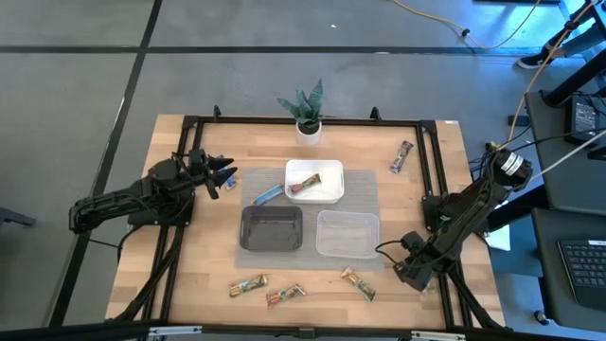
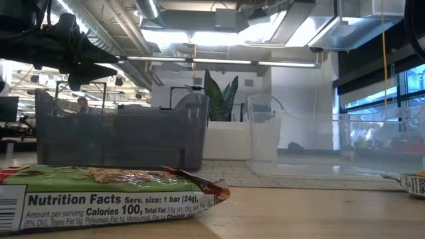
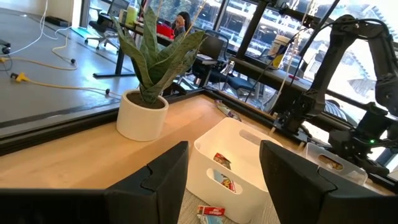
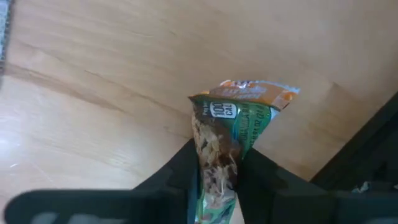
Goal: Pick and place Granola Bars by type
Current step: Put the right yellow granola bar into the transparent bin
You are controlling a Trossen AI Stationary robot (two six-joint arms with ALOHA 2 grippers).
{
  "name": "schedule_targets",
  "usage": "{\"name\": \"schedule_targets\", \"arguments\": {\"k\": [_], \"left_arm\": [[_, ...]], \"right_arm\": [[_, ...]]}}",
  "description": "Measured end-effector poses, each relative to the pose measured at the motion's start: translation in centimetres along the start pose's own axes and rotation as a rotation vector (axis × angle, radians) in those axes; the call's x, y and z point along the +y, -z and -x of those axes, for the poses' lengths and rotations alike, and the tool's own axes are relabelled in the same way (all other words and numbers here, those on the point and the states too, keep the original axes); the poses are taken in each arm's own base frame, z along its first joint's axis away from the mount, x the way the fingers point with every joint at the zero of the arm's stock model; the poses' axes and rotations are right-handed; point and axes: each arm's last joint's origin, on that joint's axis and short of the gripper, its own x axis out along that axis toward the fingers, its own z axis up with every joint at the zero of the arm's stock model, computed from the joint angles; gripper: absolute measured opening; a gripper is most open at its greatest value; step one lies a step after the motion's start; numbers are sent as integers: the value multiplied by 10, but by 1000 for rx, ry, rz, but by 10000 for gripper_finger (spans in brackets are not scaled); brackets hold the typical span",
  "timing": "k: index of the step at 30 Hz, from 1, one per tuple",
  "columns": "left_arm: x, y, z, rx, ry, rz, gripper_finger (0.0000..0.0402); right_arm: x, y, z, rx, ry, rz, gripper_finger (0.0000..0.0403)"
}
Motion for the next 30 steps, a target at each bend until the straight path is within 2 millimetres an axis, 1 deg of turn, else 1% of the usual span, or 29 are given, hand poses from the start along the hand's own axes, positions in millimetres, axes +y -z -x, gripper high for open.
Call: {"name": "schedule_targets", "arguments": {"k": [3, 9, 13, 16, 18, 20, 22, 25, 27, 30], "left_arm": [[0, 0, 0, 0, 0, 0, 192], [0, 0, 0, -1, 0, 1, 192], [0, 0, 0, -1, 0, 1, 192], [0, -1, 0, -7, 3, 2, 192], [0, -1, 0, -8, 3, 2, 192], [0, -1, 0, -8, 3, 2, 192], [0, -1, 0, -7, 3, 2, 192], [0, -1, 0, -7, 3, 2, 192], [0, -1, 0, -7, 3, 2, 192], [0, -1, 0, -7, 3, 2, 192]], "right_arm": [[5, 3, 6, 0, 0, 46, 84], [21, 13, 31, -3, -64, 97, 86], [31, 21, 58, -21, -95, 125, 87], [43, 24, 88, -81, -154, 185, 87], [50, 23, 109, -177, -204, 238, 87], [56, 18, 131, -324, -252, 287, 87], [60, 9, 151, -520, -284, 323, 88], [66, -6, 174, -810, -290, 380, 88], [70, -17, 185, -904, -251, 433, 88], [75, -38, 191, -929, -175, 503, 88]]}}
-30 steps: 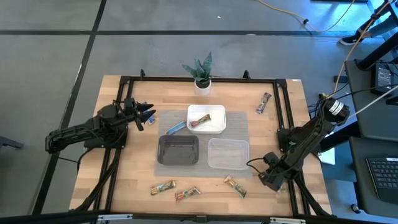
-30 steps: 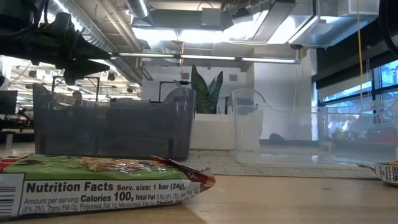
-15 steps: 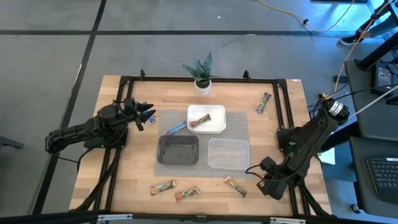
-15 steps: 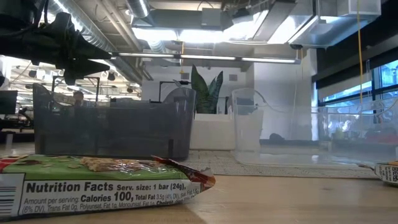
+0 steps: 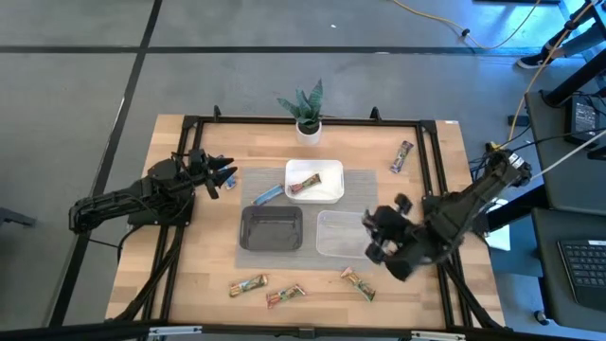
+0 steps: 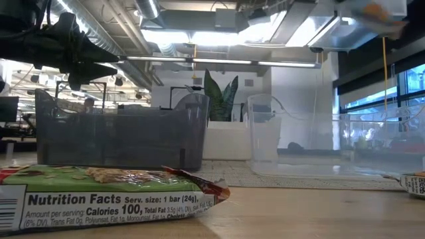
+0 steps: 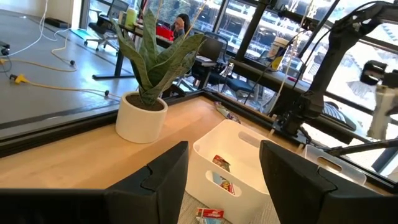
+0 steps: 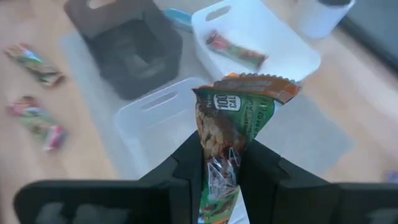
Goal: Pick and place Granola Bars by type
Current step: Put the right yellow granola bar into the transparent bin
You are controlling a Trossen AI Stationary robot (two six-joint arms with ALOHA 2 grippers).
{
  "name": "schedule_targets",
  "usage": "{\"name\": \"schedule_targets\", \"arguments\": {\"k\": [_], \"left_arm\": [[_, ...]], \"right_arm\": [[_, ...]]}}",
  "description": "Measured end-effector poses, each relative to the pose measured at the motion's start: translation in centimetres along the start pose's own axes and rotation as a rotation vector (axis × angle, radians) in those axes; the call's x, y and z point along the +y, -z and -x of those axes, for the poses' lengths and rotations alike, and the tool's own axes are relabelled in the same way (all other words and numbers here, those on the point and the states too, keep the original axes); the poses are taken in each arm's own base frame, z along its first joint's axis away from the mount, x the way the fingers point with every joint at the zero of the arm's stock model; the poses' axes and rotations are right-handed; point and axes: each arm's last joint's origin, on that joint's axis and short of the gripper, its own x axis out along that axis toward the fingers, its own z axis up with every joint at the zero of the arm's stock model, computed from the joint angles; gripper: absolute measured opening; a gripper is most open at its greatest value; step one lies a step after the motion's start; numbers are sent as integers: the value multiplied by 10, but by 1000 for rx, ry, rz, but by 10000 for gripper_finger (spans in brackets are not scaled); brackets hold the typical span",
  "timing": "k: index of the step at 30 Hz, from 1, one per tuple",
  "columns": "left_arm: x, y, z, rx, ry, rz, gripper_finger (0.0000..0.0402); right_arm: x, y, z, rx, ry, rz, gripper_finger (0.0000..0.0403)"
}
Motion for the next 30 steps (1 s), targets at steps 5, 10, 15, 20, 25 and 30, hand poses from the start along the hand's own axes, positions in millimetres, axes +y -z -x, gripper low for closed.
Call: {"name": "schedule_targets", "arguments": {"k": [5, 10, 15, 20, 25, 30], "left_arm": [[0, 0, 0, 0, 0, 0, 192], [0, 0, 0, 1, -1, -1, 192], [0, 0, 0, 0, -1, -1, 192], [0, 0, 0, 1, 0, -2, 192], [0, 0, 0, 1, -1, -2, 192], [0, 0, 0, 1, -1, -2, 192]], "right_arm": [[-9, -14, -35, 36, 20, 46, 88], [-13, -13, -74, 93, -52, 58, 88], [-15, -3, -103, 137, -193, 67, 88], [-18, 12, -119, 164, -282, 75, 88], [-23, 30, -130, 182, -273, 57, 88], [-27, 43, -136, 213, -277, 66, 88]]}}
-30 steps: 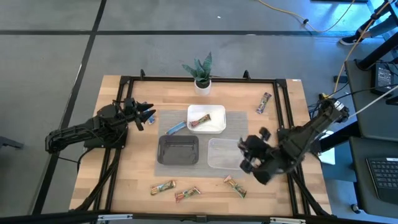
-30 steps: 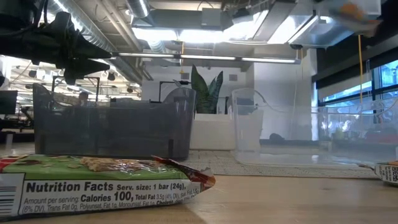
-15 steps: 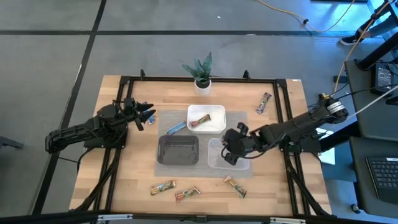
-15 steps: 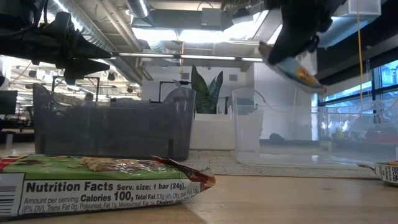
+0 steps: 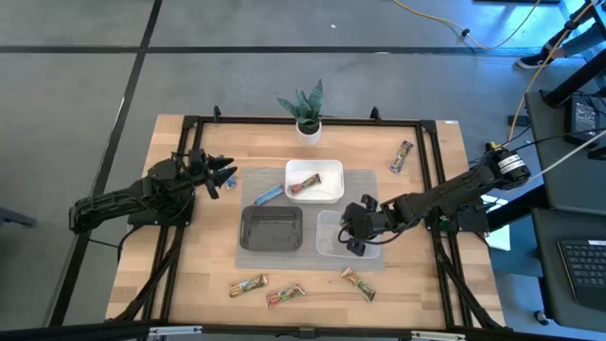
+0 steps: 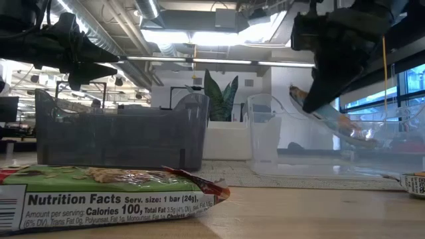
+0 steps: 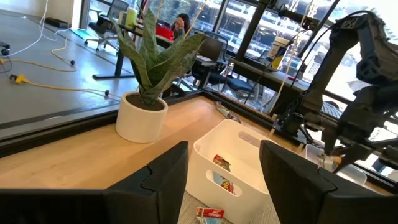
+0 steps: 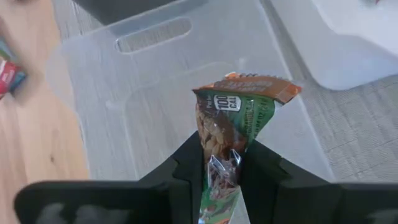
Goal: Pick and place Granola Bars by type
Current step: Put the right yellow granola bar into the transparent bin, then put the left blue granola bar into the black bin
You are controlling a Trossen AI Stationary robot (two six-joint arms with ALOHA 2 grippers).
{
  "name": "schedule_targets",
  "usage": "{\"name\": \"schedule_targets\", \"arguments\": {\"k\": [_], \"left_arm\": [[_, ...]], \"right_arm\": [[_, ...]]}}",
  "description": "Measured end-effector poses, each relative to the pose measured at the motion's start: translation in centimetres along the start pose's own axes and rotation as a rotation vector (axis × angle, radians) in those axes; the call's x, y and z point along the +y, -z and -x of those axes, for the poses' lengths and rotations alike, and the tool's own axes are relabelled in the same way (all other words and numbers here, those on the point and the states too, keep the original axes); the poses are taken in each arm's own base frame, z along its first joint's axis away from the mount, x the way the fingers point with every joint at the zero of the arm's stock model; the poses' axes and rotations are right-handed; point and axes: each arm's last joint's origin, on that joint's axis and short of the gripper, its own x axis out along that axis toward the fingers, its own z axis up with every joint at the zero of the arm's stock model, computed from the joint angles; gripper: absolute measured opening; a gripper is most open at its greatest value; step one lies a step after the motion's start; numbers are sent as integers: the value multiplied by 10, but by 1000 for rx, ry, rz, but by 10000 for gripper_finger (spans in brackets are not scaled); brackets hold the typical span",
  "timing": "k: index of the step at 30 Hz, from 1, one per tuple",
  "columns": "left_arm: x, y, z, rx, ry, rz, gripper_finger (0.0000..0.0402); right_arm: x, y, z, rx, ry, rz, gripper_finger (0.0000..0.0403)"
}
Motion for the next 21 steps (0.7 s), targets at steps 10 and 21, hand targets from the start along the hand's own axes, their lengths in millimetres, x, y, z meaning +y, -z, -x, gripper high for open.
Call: {"name": "schedule_targets", "arguments": {"k": [10, 21], "left_arm": [[0, 0, 0, 0, 0, 2, 192], [1, -1, 0, -21, -30, 128, 192]], "right_arm": [[1, 1, -1, 3, -33, 0, 98], [6, -10, 8, -6, -43, -14, 179]]}}
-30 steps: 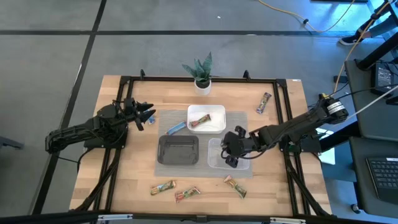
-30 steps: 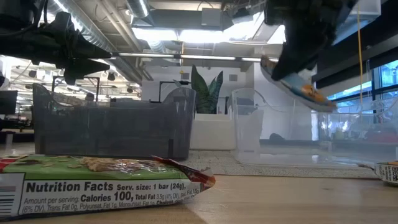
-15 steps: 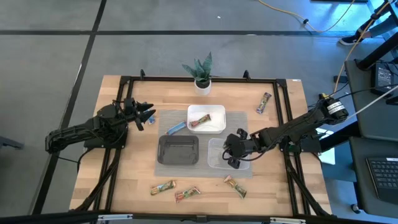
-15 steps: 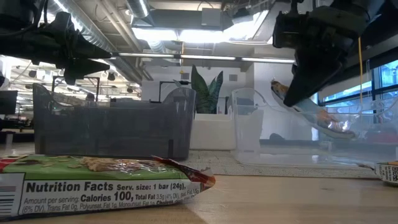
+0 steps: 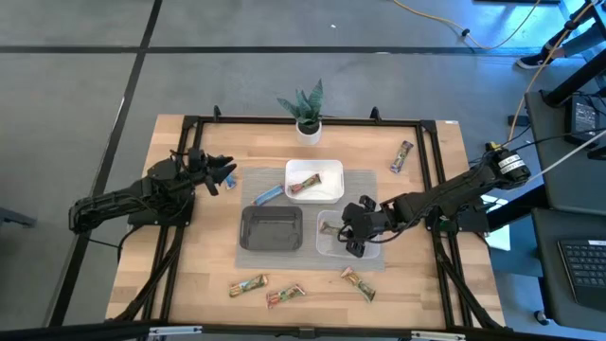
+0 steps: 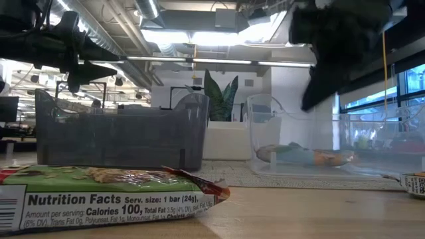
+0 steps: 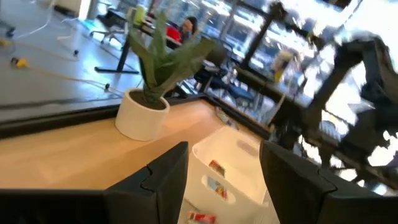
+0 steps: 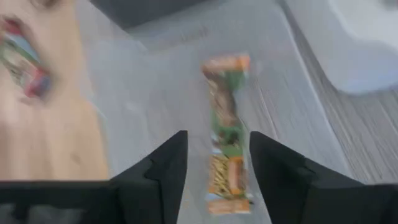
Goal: Pick and place Granola Bars by type
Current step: Put the left blue granola bar into the black bin
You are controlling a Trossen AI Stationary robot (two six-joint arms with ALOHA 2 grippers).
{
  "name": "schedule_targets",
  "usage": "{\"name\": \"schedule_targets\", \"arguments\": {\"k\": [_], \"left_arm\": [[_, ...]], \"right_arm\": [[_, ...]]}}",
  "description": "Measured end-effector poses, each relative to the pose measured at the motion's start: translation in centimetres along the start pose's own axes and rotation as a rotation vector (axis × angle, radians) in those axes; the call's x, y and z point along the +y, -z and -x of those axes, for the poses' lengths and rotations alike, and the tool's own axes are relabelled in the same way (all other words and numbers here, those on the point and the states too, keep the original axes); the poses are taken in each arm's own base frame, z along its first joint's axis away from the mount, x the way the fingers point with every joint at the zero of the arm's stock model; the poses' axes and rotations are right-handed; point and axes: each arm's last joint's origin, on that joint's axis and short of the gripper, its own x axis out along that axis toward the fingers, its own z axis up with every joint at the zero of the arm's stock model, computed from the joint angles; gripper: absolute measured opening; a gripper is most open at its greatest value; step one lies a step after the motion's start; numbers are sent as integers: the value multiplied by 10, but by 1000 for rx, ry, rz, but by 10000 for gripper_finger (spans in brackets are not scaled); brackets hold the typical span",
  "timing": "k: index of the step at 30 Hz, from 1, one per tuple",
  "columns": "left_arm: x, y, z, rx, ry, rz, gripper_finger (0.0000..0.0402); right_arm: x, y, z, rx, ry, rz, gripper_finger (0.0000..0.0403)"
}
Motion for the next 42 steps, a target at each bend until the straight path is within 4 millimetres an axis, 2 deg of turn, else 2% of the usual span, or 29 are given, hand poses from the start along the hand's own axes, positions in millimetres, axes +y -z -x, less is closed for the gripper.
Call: {"name": "schedule_targets", "arguments": {"k": [6, 10, 13, 17, 20, 23, 27, 32, 35, 42], "left_arm": [[-5, -9, -3, 13, -32, 8, 192], [-15, -25, -9, -63, 0, -12, 192], [-24, -41, -13, -219, 82, -32, 191], [-31, -52, -16, -328, 126, -34, 191], [-35, -57, -23, -282, 89, -75, 191], [-39, -63, -36, -152, -44, -136, 191], [-43, -78, -53, 54, -370, -192, 191], [-40, -92, -70, 255, -740, -157, 191], [-32, -88, -82, 328, -861, -57, 191], [-4, -61, -110, 485, -1015, 118, 191]], "right_arm": [[10, -31, 45, -13, 13, 23, 186], [0, -45, 87, -80, 154, -67, 186], [-11, -48, 114, -130, 195, -103, 186], [-32, -39, 134, -136, 163, -157, 186], [-49, -26, 139, -157, 164, -198, 186], [-63, -14, 138, -188, 159, -252, 186], [-74, -7, 134, -249, 140, -329, 186], [-81, -7, 127, -292, 137, -368, 186], [-84, -8, 124, -296, 149, -379, 186], [-90, -10, 124, -298, 182, -342, 186]]}}
